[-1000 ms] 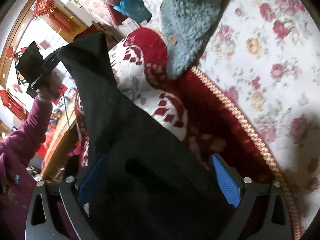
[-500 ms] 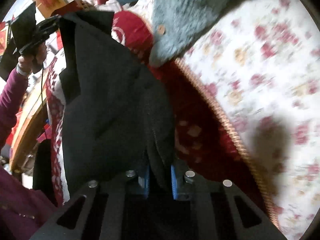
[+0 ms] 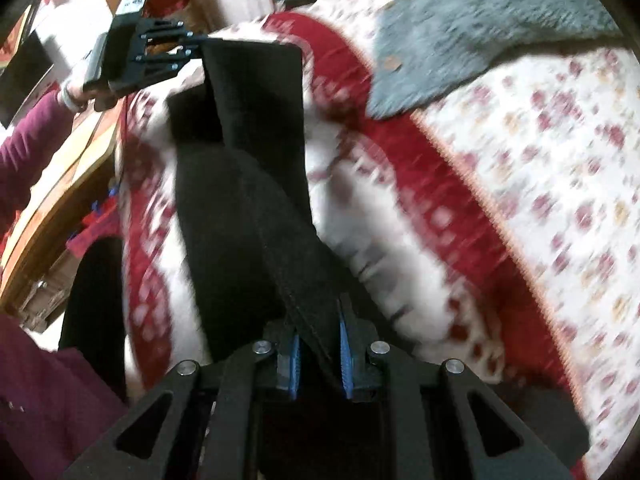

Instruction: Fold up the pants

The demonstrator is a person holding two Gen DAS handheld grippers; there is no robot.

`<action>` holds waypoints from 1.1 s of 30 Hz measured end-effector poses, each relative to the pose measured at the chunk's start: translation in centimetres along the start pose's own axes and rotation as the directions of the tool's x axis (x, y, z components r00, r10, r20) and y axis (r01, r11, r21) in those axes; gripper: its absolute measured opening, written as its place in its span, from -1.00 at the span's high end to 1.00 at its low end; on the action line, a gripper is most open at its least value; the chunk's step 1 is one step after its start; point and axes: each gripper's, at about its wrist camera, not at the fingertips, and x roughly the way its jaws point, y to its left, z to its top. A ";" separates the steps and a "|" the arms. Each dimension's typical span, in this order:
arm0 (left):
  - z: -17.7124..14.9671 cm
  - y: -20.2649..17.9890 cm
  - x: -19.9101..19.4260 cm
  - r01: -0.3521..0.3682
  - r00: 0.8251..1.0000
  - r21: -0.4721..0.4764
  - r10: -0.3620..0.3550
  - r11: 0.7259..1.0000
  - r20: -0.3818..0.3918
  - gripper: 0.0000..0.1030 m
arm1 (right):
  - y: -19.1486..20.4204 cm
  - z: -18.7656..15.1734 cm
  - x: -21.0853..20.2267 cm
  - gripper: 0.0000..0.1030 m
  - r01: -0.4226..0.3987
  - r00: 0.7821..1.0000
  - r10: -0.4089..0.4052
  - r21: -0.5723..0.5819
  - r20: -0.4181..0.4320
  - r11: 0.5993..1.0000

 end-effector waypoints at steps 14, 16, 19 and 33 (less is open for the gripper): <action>-10.8 -2.9 -2.3 0.353 0.914 -0.565 -0.404 0.746 0.037 -0.55 | 7.3 -11.2 2.9 0.65 0.069 0.994 -0.066 0.033 -0.087 0.997; -11.5 -1.7 -2.9 0.367 0.909 -0.628 -0.408 0.686 0.086 -0.57 | 7.3 -11.7 3.0 0.62 0.070 0.996 -0.067 0.056 -0.067 0.996; -12.1 0.4 -3.7 0.373 0.906 -0.725 -0.396 0.579 0.150 -0.79 | 7.2 -12.0 2.4 0.58 0.079 0.997 -0.077 0.090 -0.019 0.993; -13.7 2.2 1.6 0.336 0.886 -0.940 -0.356 0.055 0.296 -0.96 | 7.6 -9.7 -4.4 -0.44 -0.276 0.886 0.128 0.284 0.445 0.918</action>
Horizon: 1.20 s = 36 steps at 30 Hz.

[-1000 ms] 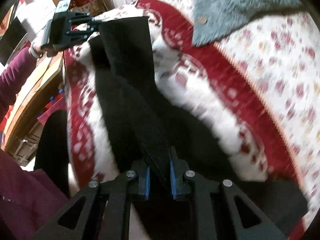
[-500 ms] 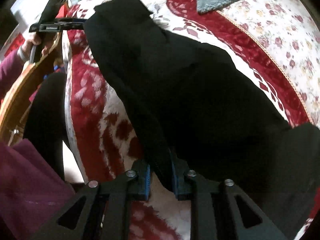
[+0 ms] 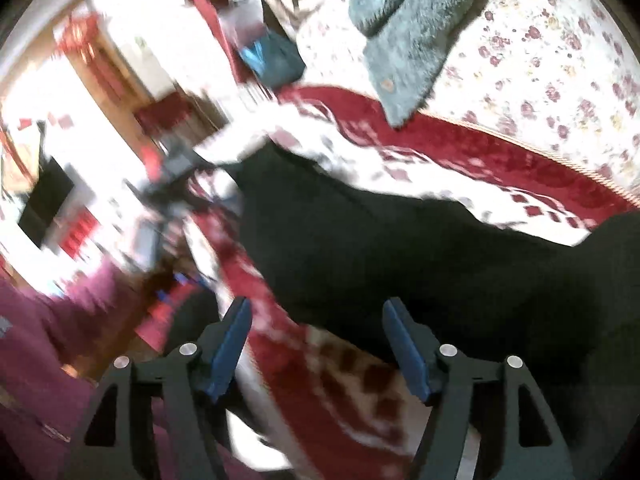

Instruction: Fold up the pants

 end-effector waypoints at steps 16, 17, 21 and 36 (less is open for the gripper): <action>0.9 -0.9 1.6 -0.091 0.996 0.149 0.088 0.985 0.027 -0.96 | -3.6 20.2 31.1 -0.75 -0.106 0.926 0.117 0.049 -0.358 0.993; 1.0 -0.8 1.7 -0.088 0.996 0.151 0.086 0.985 0.025 -0.96 | -4.3 19.9 32.1 -0.74 -0.105 0.918 0.117 0.052 -0.379 0.993; 1.2 -0.6 2.4 -0.086 0.996 0.161 0.085 0.983 0.012 -0.96 | -4.8 18.6 36.5 -0.35 -0.160 0.875 0.165 0.050 -0.455 0.986; 2.6 -0.9 -1.1 0.182 0.977 0.305 -0.207 0.935 0.052 -0.96 | 3.8 21.9 28.5 0.85 -0.448 0.861 0.367 -0.181 -0.353 0.876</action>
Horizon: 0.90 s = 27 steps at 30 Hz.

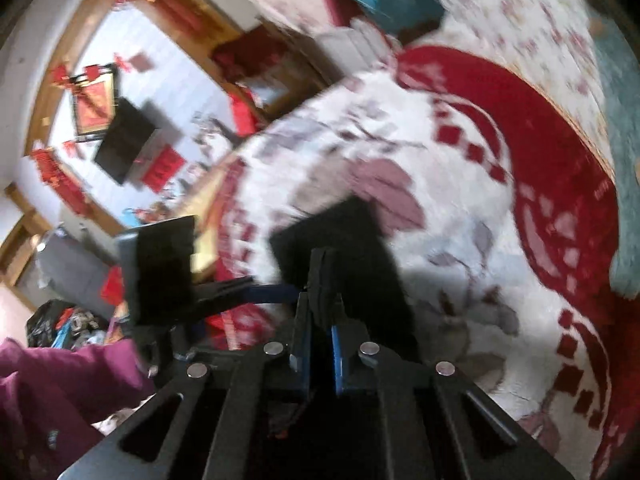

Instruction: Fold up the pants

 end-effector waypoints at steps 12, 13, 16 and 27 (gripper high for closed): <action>2.1 0.9 -3.9 0.381 0.909 0.072 -0.388 0.922 0.152 -1.00 | 6.1 1.8 -2.4 0.85 -0.207 0.976 0.214 -0.140 0.036 0.968; 2.2 0.5 -4.3 0.424 0.887 0.101 -0.435 0.900 0.156 -1.00 | 6.1 2.0 -2.4 0.85 -0.199 0.978 0.205 -0.148 0.032 0.969; 2.7 -0.7 -4.7 0.365 0.901 0.170 -0.394 0.915 0.184 -1.00 | 5.6 2.9 -1.7 0.85 -0.189 0.981 0.194 -0.147 0.019 0.971; 5.6 1.3 -2.4 -0.282 0.943 -0.033 0.284 0.959 0.174 0.75 | 2.8 9.8 6.6 0.69 0.223 0.973 -0.232 -0.212 -0.017 0.951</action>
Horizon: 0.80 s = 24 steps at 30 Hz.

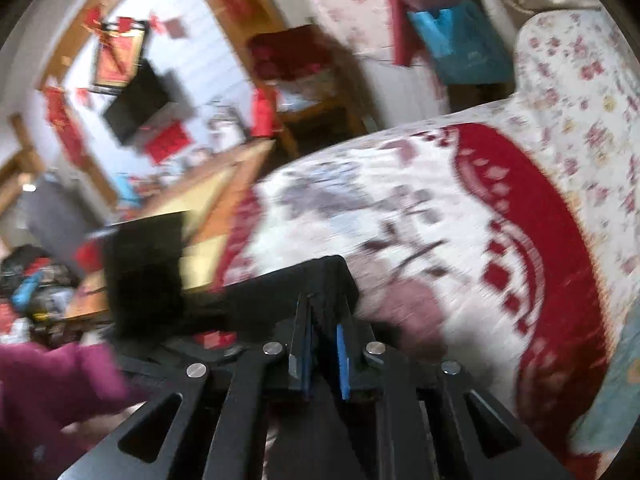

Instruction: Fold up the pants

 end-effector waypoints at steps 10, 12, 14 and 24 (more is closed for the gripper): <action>-3.5 3.2 -0.1 -0.167 0.980 0.031 0.169 0.985 -0.102 0.82 | -2.6 -7.6 -5.2 -0.28 -0.053 0.997 0.034 0.324 0.065 0.945; -3.9 2.7 -0.3 -0.199 0.973 0.066 0.206 0.978 -0.109 0.68 | -1.3 -11.3 -5.7 -0.33 -0.050 0.997 0.024 0.370 0.075 0.928; -4.0 2.1 -0.4 -0.203 0.972 0.083 0.212 0.976 -0.106 0.21 | 0.1 -15.7 -4.2 -0.33 0.030 0.999 -0.033 0.391 0.001 0.920; -5.5 -6.0 -4.3 -0.285 0.958 0.248 0.284 0.926 0.040 -0.85 | 1.3 -23.0 -6.6 -0.33 0.077 0.983 -0.155 0.546 0.099 0.834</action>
